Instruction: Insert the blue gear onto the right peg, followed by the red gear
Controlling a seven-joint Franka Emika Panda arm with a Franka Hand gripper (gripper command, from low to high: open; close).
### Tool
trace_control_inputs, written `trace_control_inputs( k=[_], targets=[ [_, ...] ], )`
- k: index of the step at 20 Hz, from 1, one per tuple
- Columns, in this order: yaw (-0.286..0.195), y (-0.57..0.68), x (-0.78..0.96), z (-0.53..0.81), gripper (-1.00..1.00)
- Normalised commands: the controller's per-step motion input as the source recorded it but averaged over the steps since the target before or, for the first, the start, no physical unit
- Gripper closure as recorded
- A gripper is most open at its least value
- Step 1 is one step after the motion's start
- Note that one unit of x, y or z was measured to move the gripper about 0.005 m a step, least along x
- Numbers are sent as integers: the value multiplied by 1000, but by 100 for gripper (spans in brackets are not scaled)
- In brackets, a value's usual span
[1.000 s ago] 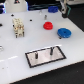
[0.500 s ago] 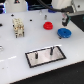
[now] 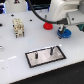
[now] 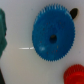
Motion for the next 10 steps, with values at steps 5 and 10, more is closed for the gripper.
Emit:
trace_control_inputs(
  k=[5,10],
  targets=[
    [0,-105,-331,-353,-100],
    [0,-30,-309,-176,-100]
  ],
)
